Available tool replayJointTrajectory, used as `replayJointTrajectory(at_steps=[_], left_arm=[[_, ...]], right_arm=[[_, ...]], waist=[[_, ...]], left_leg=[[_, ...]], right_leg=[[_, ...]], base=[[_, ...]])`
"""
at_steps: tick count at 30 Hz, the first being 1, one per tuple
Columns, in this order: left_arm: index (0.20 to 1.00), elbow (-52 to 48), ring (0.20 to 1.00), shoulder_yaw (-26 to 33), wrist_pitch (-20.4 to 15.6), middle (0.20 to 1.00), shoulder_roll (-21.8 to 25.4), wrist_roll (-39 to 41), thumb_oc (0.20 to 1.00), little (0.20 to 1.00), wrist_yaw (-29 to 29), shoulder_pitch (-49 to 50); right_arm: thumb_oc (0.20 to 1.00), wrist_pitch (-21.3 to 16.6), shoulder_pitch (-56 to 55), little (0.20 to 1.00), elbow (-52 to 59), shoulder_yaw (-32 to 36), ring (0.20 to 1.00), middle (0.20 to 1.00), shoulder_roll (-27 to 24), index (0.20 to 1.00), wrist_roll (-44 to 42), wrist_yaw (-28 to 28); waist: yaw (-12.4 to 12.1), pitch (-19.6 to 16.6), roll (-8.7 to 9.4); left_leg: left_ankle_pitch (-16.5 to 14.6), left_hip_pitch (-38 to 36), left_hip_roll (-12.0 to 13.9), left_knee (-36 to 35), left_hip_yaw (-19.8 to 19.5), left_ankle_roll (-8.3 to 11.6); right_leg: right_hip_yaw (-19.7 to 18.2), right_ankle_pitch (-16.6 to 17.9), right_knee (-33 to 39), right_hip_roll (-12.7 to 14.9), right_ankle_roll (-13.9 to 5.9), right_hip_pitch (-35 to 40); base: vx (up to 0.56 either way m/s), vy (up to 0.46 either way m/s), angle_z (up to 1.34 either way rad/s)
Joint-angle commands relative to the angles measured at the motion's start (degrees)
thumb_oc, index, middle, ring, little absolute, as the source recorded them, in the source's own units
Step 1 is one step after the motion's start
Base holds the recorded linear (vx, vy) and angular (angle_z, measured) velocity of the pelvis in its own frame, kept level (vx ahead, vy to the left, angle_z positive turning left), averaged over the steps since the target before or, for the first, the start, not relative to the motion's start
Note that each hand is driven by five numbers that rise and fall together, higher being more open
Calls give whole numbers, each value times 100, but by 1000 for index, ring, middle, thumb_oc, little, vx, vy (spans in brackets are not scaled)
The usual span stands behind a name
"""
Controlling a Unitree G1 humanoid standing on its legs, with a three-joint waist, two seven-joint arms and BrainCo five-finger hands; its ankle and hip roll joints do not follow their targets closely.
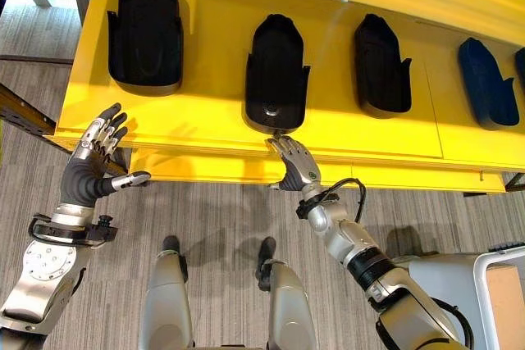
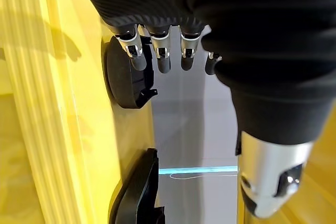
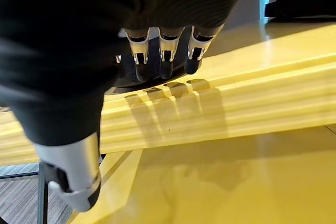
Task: Move parts from the plastic box to the shelf.
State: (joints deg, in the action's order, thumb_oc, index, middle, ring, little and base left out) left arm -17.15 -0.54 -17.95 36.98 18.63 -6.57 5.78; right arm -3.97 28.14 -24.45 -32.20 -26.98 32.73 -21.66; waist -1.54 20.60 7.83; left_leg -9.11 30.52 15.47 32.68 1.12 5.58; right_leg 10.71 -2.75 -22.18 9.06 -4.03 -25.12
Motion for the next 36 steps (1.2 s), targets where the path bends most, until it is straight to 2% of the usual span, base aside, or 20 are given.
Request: replayJointTrajectory(at_steps=[1, 36], left_arm=[[1000, -431, 1000, -43, -349, 1000, 156, 5, 1000, 1000, 34, 140], [1000, -429, 1000, -13, -333, 1000, 184, 136, 1000, 1000, 163, 199]], right_arm=[[1000, -53, 203, 1000, 24, 178, 1000, 1000, 193, 1000, -134, -226], [1000, 81, 718, 1000, -435, 367, 1000, 1000, -3, 1000, -233, -294]], waist=[[-71, -143, 32], [-169, -62, -58]], left_leg=[[347, 257, -41, -365, -313, -268], [326, 386, -75, -266, -333, -292]], right_leg=[[-137, 158, -78, 462, -476, 316], [-158, 135, -193, 474, -458, 162]], base=[[0, 0, 0], [0, 0, 0]])
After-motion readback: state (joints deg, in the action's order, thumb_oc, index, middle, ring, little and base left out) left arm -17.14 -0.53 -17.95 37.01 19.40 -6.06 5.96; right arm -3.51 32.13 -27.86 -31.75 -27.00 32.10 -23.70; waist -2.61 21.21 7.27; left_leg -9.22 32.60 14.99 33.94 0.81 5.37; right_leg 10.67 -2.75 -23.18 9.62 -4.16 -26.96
